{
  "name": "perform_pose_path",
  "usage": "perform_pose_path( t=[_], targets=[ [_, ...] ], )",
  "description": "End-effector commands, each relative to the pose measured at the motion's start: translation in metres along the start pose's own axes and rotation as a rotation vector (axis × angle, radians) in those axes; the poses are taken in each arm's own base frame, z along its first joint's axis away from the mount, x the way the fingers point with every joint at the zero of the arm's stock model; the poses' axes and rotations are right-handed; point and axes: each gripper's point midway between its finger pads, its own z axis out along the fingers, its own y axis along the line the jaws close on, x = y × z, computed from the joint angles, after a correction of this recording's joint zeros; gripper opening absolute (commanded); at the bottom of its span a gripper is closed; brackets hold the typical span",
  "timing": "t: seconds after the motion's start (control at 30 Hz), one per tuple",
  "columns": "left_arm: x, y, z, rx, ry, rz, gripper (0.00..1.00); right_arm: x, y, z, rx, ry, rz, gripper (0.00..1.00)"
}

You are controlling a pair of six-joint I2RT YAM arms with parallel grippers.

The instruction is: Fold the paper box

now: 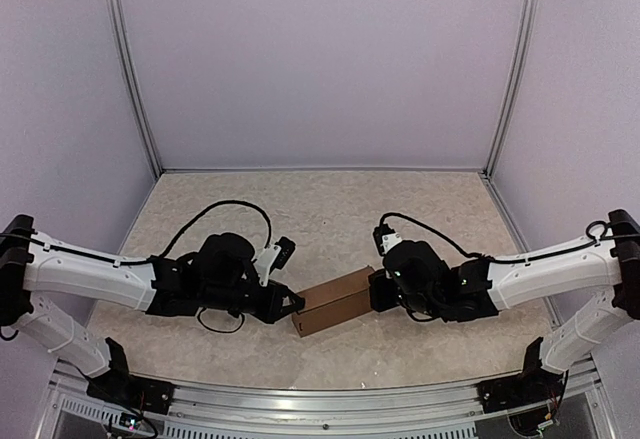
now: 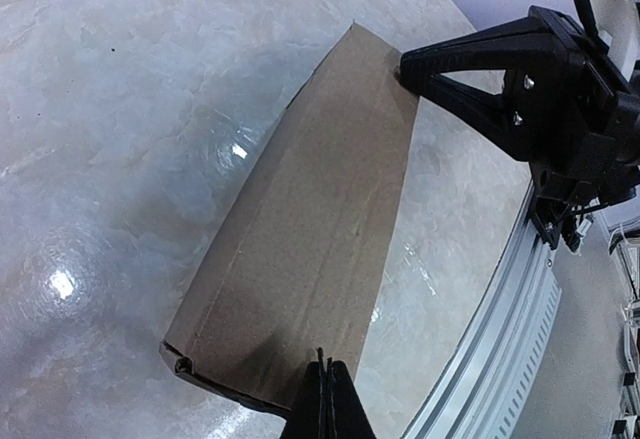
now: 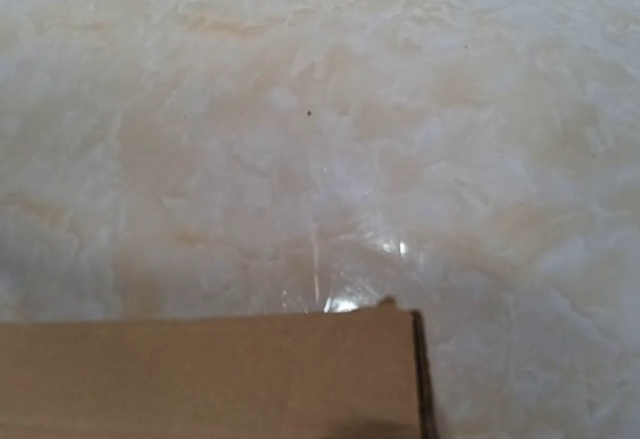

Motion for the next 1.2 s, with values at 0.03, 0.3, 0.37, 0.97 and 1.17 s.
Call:
perform_pose_path(
  t=[0.03, 0.3, 0.37, 0.97, 1.17],
  targets=[
    [0.037, 0.026, 0.007, -0.098, 0.104, -0.016, 0.00, 0.033, -0.017, 0.002, 0.040, 0.103, -0.020, 0.00],
    [0.036, 0.029, 0.004, -0.124, 0.104, -0.006, 0.00, -0.022, 0.000, -0.013, 0.023, -0.013, -0.069, 0.00],
    [0.037, 0.030, 0.004, -0.128, 0.102, -0.005, 0.00, -0.031, 0.005, -0.014, 0.013, -0.027, -0.076, 0.00],
    [0.043, 0.030, 0.005, -0.135, 0.114, -0.006, 0.00, 0.036, -0.021, 0.010, 0.078, 0.111, -0.073, 0.00],
    [0.025, 0.020, -0.003, -0.138, 0.098, 0.021, 0.00, 0.027, -0.015, 0.009, 0.064, 0.094, -0.079, 0.00]
  ],
)
